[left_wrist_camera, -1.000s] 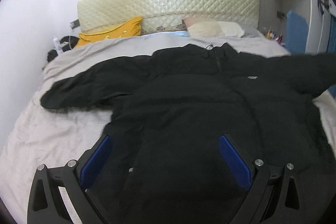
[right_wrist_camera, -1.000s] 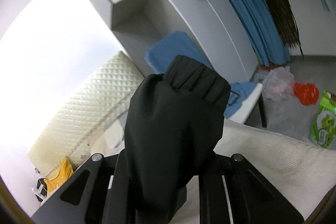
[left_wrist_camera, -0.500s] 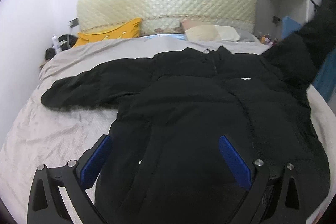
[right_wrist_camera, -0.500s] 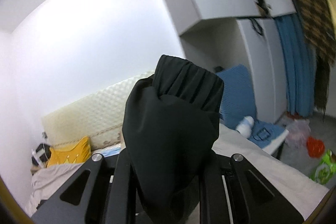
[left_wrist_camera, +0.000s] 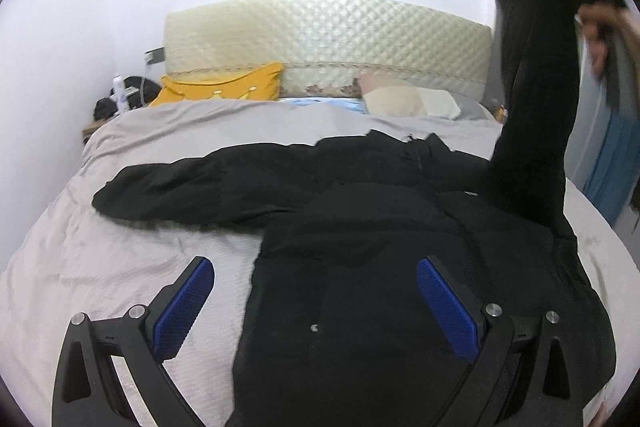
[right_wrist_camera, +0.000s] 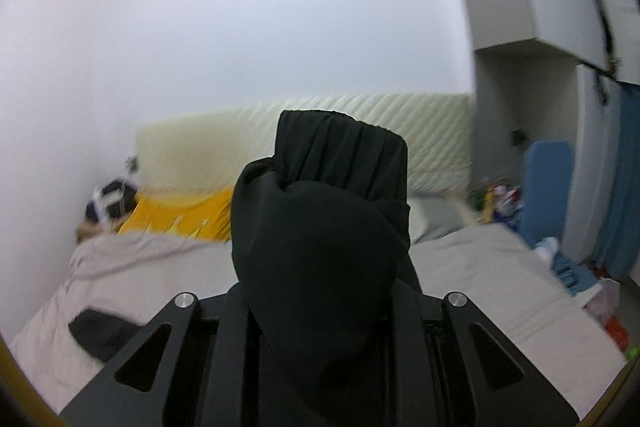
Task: Fold large clothes
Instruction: 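Lift the held sleeve with the right tool and carry it over the jacket body, then lay the sleeve across the jacket body and open the right tool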
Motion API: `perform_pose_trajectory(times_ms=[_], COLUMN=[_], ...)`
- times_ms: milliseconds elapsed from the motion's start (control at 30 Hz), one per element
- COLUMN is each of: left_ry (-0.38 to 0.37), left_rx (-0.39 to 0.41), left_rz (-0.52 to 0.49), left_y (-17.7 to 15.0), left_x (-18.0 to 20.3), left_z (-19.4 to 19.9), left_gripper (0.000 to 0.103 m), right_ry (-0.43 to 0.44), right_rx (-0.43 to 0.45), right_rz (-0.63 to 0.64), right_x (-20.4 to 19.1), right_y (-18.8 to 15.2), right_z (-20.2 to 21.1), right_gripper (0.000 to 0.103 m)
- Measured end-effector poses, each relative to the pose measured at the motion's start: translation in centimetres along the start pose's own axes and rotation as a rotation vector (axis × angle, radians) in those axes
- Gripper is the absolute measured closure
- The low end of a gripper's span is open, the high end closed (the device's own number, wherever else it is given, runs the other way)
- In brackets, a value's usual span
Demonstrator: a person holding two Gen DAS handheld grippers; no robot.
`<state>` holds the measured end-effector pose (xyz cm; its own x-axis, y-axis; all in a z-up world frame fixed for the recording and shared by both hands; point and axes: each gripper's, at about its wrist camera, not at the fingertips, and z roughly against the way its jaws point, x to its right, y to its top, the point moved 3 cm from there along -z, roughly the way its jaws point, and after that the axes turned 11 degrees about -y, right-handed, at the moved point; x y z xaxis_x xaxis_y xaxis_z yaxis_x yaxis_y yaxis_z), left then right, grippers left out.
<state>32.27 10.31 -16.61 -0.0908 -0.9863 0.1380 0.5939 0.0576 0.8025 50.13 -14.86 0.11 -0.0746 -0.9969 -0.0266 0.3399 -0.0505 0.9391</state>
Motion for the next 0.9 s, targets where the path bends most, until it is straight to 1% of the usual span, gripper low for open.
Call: perform_pose_trajectory(times_ms=[67, 100, 133, 233, 333, 367, 433, 467, 533, 633, 667, 733, 867, 900], left_ry=[-0.004, -0.004, -0.002, 0.001, 0.006, 0.003, -0.004, -0.020, -0.054, -0.049, -0.053, -0.068, -0.059, -0.060], left_rx=[0.004, 0.006, 0.010, 0.008, 0.042, 0.048, 0.047, 0.040, 0.040, 0.055, 0.054, 0.047, 0.017, 0.014], left_rz=[0.011, 0.015, 0.024, 0.053, 0.099, 0.104, 0.123, 0.142, 0.153, 0.144, 0.147, 0.158, 0.153, 0.156], left_y=[-0.2, -0.3, -0.5, -0.6, -0.5, -0.5, -0.6, -0.8, -0.9, -0.9, -1.0, -1.0, -1.3, -1.3], left_x=[-0.8, -1.1, -1.6, -2.7, -3.9, -4.2, -4.7, -4.9, -4.7, -4.4, -4.4, -4.5, -4.6, -4.6], left_z=[0.3, 0.5, 0.6, 0.4, 0.9, 1.0, 1.0, 0.8, 0.8, 0.8, 0.7, 0.2, -1.0, -1.1], left_gripper=[0.001, 0.001, 0.001, 0.001, 0.001, 0.001, 0.001, 0.001, 0.001, 0.001, 0.001, 0.001, 0.001, 0.001], right_ry=[0.033, 0.055, 0.071, 0.113, 0.148, 0.159, 0.178, 0.184, 0.192, 0.185, 0.179, 0.179, 0.171, 0.170], right_rx=[-0.034, -0.063, -0.086, -0.135, -0.201, -0.215, -0.252, -0.269, -0.310, -0.349, -0.372, -0.378, -0.385, -0.392], right_rz=[0.025, 0.051, 0.075, 0.129, 0.174, 0.177, 0.192, 0.199, 0.208, 0.229, 0.239, 0.251, 0.252, 0.248], right_x=[-2.7, -4.6, -6.5, -10.1, -13.9, -14.5, -15.8, -16.7, -17.3, -18.5, -18.7, -18.9, -18.6, -18.6], right_y=[-3.0, -5.0, -6.3, -10.0, -14.7, -15.7, -18.8, -20.2, -22.9, -26.2, -27.8, -29.2, -28.7, -28.5], right_z=[-1.1, -2.1, -2.9, -4.7, -6.6, -7.1, -8.0, -8.0, -9.1, -10.5, -11.1, -11.6, -11.6, -11.6], right_gripper=[0.083, 0.083, 0.083, 0.083, 0.083, 0.083, 0.083, 0.083, 0.083, 0.083, 0.083, 0.083, 0.083, 0.081])
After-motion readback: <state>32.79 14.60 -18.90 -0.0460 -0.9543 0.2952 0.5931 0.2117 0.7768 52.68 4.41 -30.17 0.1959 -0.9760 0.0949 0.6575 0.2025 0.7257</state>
